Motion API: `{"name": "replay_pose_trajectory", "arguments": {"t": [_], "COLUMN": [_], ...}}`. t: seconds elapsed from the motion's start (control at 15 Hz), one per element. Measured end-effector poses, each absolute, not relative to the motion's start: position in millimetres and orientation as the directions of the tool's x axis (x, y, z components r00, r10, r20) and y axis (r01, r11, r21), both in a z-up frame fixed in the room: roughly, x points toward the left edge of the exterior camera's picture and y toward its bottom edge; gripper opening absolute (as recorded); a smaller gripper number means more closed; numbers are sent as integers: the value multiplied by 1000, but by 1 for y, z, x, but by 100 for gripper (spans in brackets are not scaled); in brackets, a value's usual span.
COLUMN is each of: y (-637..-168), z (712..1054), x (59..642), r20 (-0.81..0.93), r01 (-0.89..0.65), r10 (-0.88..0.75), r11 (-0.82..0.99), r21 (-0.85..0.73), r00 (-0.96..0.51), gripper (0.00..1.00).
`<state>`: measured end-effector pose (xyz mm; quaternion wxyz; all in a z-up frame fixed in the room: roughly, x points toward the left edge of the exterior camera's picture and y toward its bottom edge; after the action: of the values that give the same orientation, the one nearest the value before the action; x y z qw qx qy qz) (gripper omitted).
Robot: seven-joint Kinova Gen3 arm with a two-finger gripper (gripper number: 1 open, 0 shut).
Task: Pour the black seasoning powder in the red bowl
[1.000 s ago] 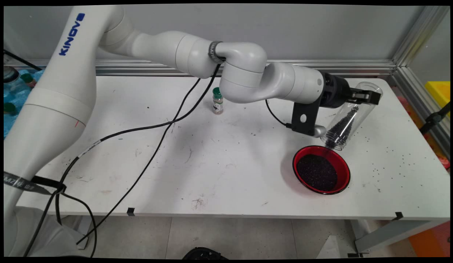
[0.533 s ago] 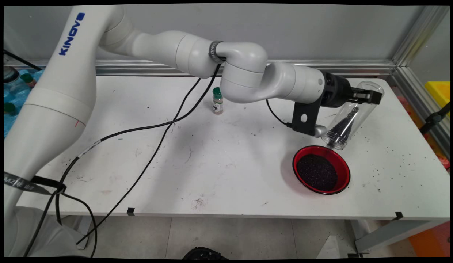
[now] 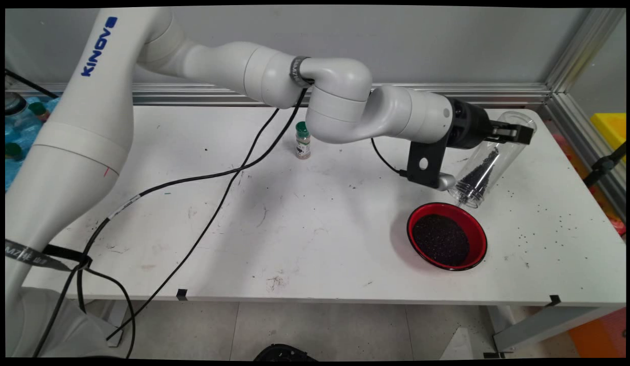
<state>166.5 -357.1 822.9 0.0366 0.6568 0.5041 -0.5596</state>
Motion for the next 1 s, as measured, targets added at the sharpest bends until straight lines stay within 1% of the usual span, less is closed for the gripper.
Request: {"name": "replay_pose_trajectory", "arguments": {"t": [1.0], "y": [-353], "z": [829], "x": [166], "r20": [-777], "r01": [700], "r10": [612], "r11": [-491], "r21": [-518], "r00": [-147], "gripper": [0]}}
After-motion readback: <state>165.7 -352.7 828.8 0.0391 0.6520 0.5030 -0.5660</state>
